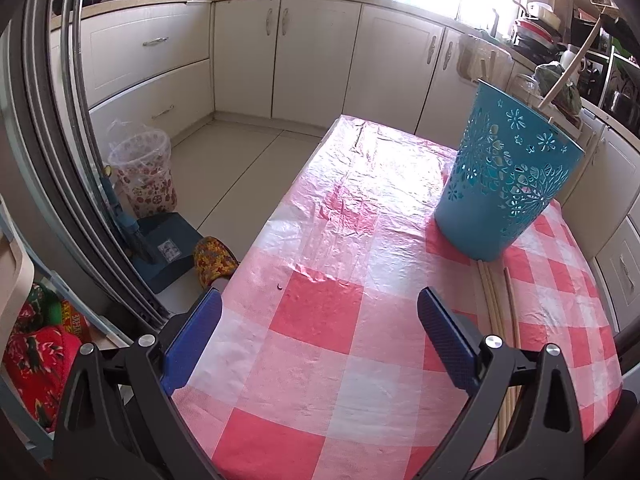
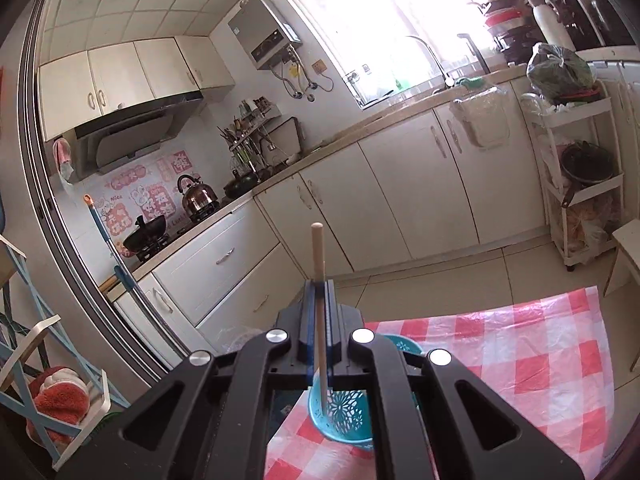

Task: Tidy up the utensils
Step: 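Carry the chopstick over the teal cup and open the right gripper, then lower the left gripper to the chopsticks beside the cup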

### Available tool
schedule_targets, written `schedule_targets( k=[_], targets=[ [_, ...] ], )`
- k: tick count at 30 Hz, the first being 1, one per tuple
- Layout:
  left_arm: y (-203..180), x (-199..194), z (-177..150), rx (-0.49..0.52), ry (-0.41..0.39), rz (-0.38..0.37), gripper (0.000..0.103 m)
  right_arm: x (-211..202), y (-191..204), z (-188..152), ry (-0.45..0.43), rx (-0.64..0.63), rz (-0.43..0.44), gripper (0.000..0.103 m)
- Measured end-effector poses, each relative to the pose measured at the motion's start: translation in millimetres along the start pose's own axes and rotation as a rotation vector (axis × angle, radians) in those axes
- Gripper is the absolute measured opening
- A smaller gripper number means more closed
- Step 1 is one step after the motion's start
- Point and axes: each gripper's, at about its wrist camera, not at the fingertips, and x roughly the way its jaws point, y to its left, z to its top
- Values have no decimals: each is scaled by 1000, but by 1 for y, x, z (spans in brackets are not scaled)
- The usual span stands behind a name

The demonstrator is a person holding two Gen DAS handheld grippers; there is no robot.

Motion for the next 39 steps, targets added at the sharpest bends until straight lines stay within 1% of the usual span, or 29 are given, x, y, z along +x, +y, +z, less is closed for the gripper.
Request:
schedule_targets(
  k=[3, 4, 6, 8, 10, 12, 13, 14, 15, 17, 19, 20, 22, 25, 27, 29, 31, 32, 35, 38, 39],
  targets=[
    [0, -2, 1, -1, -6, -4, 94, 6, 5, 0, 2, -42, -33, 5],
    [0, -3, 2, -3, -7, -4, 94, 10, 4, -2, 10, -49, -40, 5],
    [0, -4, 2, -6, -7, -7, 94, 19, 5, -12, 35, -86, -82, 5],
    [0, -6, 2, -6, -4, -10, 94, 37, 0, -26, 99, -107, -110, 5],
    [-3, -8, 3, -2, -4, -13, 94, 57, -7, -42, 183, -134, -148, 5],
    [-5, -13, 2, 2, -7, -16, 94, 69, -17, -57, 255, -127, -165, 7],
    [-6, -15, 2, 5, -9, -16, 94, 68, -21, -62, 266, -107, -171, 8],
    [-6, -18, 1, 8, -12, -16, 94, 60, -24, -66, 251, -88, -170, 13],
    [-6, -21, 0, 9, -13, -14, 94, 49, -25, -70, 224, -74, -165, 26],
    [-6, -27, -1, 7, -12, -13, 94, 23, -20, -80, 174, -66, -171, 41],
    [-7, -33, -3, 4, -8, -14, 95, -2, -16, -98, 158, -66, -178, 41],
    [-7, -35, -5, 4, -7, -15, 95, -11, -14, -107, 167, -61, -183, 42],
    [-10, -41, -8, 12, -5, -16, 95, -27, -15, -136, 211, -58, -211, 44],
    [-18, -53, -11, 37, -15, -18, 95, -44, -22, -179, 283, -54, -276, 45],
    [-22, -62, -13, 57, -24, -19, 95, -51, -28, -204, 336, -42, -312, 45],
    [-28, -69, -14, 75, -27, -17, 95, -55, -35, -224, 395, -18, -329, 44],
    [-30, -76, -17, 83, -30, -18, 95, -55, -35, -231, 422, -22, -334, 41],
    [-31, -79, -18, 84, -29, -19, 95, -53, -33, -231, 432, -35, -338, 37],
    [-32, -86, -22, 99, -30, -19, 95, -41, -29, -224, 457, -58, -353, 35],
    [-32, -84, -22, 111, -22, -3, 95, -7, -32, -214, 479, -72, -349, 31],
    [-31, -82, -21, 109, -22, 0, 95, 6, -32, -217, 484, -82, -350, 30]
  ],
)
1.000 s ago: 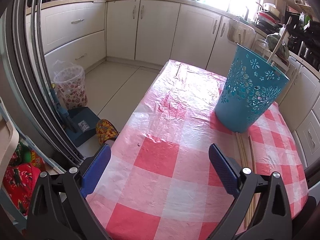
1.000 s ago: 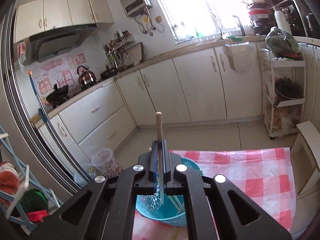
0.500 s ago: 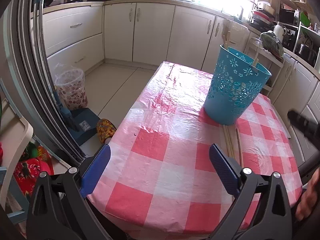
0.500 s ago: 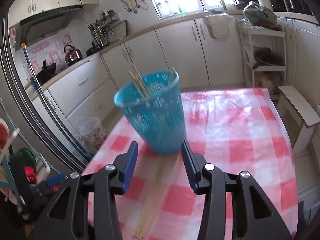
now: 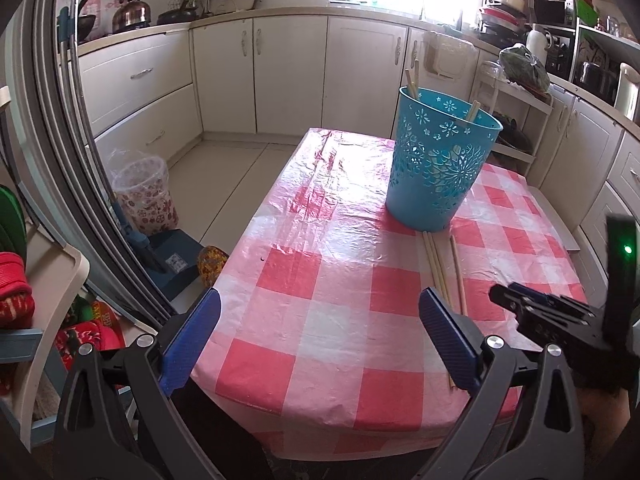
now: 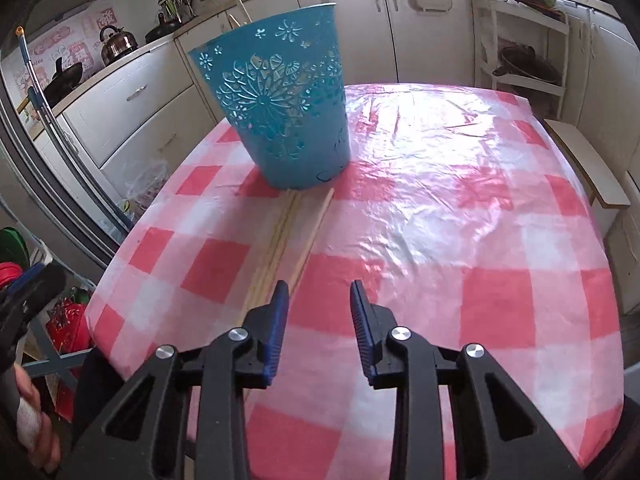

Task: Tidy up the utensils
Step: 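Lower the left gripper to the chopsticks beside the cup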

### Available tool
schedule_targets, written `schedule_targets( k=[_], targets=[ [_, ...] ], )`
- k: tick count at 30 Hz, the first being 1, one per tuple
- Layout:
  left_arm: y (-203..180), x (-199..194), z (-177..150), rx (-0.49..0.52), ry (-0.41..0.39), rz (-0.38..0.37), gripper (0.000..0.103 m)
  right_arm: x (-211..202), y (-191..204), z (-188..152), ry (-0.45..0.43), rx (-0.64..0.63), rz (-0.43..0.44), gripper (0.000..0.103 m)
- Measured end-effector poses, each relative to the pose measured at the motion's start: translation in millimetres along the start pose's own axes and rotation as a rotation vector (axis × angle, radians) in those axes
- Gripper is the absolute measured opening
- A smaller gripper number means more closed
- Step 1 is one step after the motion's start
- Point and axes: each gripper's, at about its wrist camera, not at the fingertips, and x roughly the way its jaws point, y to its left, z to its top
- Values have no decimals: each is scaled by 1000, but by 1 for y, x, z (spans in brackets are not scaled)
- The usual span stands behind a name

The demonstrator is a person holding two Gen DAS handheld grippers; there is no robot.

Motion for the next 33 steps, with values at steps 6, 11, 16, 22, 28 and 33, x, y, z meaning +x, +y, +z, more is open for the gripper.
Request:
schedule_targets(
  k=[6, 11, 16, 22, 28, 33],
  targets=[
    [-22, 32, 10, 31, 39, -1, 95, 50, 10, 19, 42, -78, -39, 24],
    [-58, 67, 17, 101, 72, -13, 95, 42, 3, 13, 72, -157, -57, 11],
    [-85, 109, 18, 124, 134, -18, 95, 21, -31, -2, 61, -116, -11, 8],
    [-97, 138, 15, 136, 183, 14, 95, 19, -42, -6, 34, -36, 57, 8],
    [-97, 147, 15, 147, 218, 29, 95, 19, -45, -3, 34, -23, 76, 10],
    [-100, 147, 13, 179, 238, 49, 95, 19, -41, -2, 31, -45, 79, 18]
  ],
)
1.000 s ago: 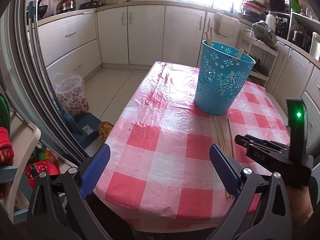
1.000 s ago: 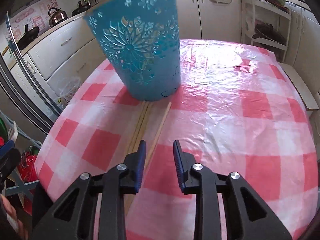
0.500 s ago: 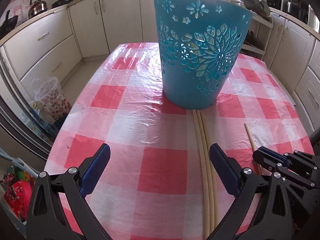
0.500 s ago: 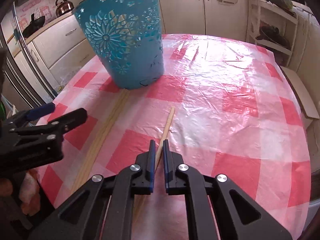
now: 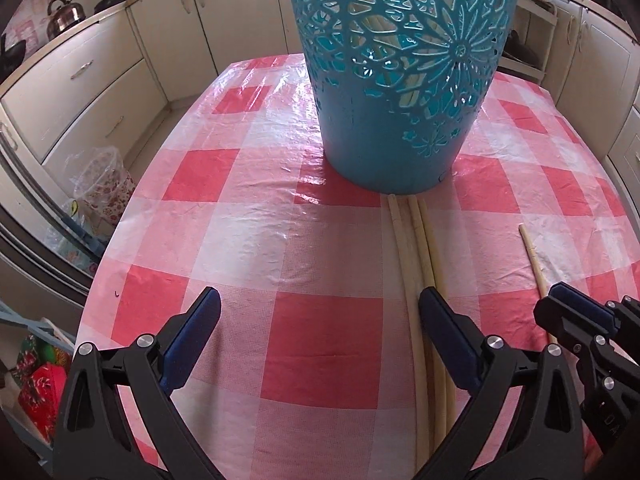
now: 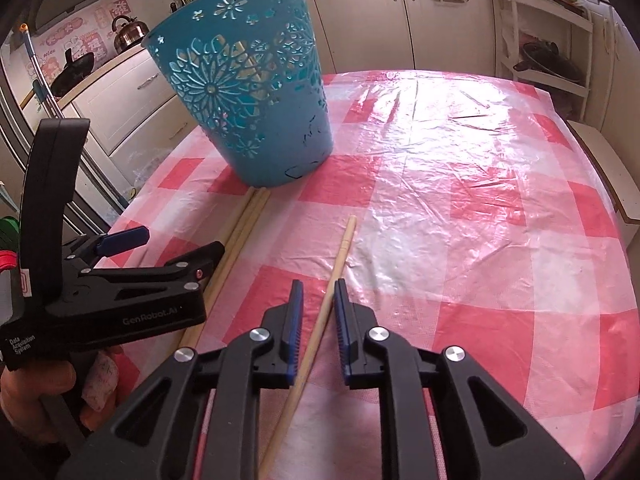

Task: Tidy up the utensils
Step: 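Lower the left gripper to the chopsticks beside the cup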

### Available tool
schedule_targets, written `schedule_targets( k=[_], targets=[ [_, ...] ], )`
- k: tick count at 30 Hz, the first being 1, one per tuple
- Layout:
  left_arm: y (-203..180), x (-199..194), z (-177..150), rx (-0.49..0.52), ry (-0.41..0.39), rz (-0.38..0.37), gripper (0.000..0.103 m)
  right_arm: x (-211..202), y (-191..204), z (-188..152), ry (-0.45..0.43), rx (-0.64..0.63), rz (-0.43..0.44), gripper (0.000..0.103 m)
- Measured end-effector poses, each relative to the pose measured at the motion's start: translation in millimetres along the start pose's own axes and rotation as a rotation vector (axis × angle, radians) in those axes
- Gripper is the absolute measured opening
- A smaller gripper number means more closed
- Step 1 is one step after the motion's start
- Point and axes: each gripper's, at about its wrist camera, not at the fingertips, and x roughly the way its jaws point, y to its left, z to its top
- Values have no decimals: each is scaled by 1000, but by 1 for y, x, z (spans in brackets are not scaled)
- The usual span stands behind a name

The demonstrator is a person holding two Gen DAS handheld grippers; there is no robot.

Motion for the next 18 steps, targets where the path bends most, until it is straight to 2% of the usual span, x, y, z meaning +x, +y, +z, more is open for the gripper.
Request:
schedule_targets(
  k=[4, 7, 9, 10, 12, 14, 15, 18],
  targets=[
    [3, -4, -3, 18, -8, 3, 90, 0, 0, -1, -1, 3, 4, 18],
    [9, -6, -3, 25, -4, -36, 78, -1, -1, -2, -3, 9, 5, 18],
    [9, -6, 0, 51, -7, -62, 61, 0, -1, -1, -3, 10, 5, 18],
    [9, -6, 2, 64, -6, -81, 56, 0, -1, -2, -3, 10, 5, 18],
    [8, -5, 3, 68, 2, -141, 36, 0, -1, -2, -3, 10, 6, 18],
    [5, -6, 3, 101, -5, -167, 24, 0, -2, -2, -3, 13, 9, 18],
    [5, -7, 2, 116, -6, -185, 18, 0, -2, -1, -2, 15, 10, 18],
    [11, -9, -2, 156, 5, -230, 10, -1, -3, -2, -2, 15, 13, 19]
  ],
)
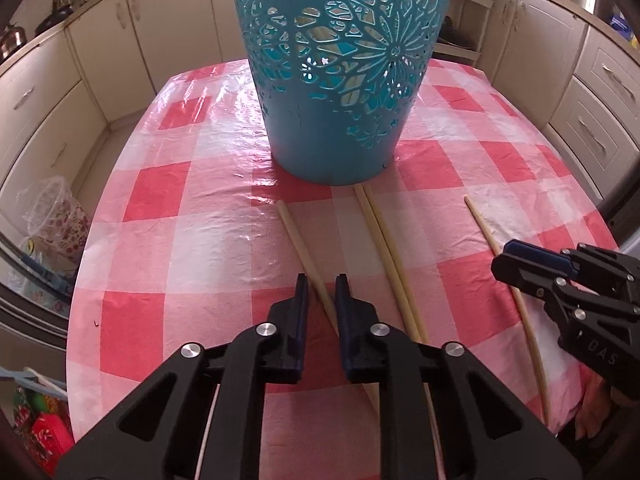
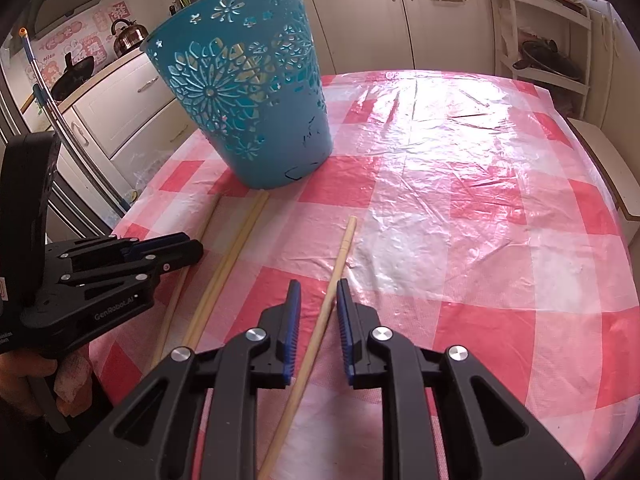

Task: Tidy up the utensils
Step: 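Lower the left gripper to the chopsticks beside the cup, then close the left gripper around one wooden chopstick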

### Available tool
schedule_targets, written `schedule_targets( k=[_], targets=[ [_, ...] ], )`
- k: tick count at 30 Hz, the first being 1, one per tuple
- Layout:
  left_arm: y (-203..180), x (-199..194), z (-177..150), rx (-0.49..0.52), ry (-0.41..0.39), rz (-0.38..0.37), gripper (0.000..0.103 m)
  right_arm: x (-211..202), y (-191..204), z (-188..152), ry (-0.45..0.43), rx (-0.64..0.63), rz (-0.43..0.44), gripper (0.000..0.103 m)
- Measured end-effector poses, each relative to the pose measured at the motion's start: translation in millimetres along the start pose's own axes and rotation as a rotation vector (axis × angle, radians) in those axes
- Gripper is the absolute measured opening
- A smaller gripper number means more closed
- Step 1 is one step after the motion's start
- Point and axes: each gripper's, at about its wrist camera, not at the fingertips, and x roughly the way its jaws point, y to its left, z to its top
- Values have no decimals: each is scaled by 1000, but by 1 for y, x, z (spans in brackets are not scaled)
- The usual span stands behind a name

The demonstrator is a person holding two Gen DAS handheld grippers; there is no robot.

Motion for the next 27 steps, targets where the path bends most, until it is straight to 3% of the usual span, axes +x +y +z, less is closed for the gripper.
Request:
schedule_targets(
  k=[3, 6, 10, 14, 17, 19, 23, 27],
  targets=[
    [6, -5, -5, 33, 34, -28, 10, 0, -1, 0, 0, 1, 4, 20],
    [12, -5, -2, 25, 39, 4, 11, 0, 0, 0, -1, 6, 18, 26],
    [18, 5, 11, -25, 34, 49, 23, 1, 2, 0, -2, -6, 15, 27],
    [14, 12, 17, -56, 11, 71, 23, 1, 0, 0, -3, 6, 21, 27],
    [10, 12, 16, -67, -10, 38, 6, 1, 1, 1, -9, 7, -8, 29],
    [10, 11, 13, -61, -20, 18, 5, -1, 0, 1, -20, 16, -37, 37],
    [18, 9, 10, -80, -13, 4, 6, -1, 2, 1, -19, 7, -59, 37],
    [25, 8, 9, -108, -5, 21, 6, 5, 17, 1, -6, -75, -146, 34]
  ],
)
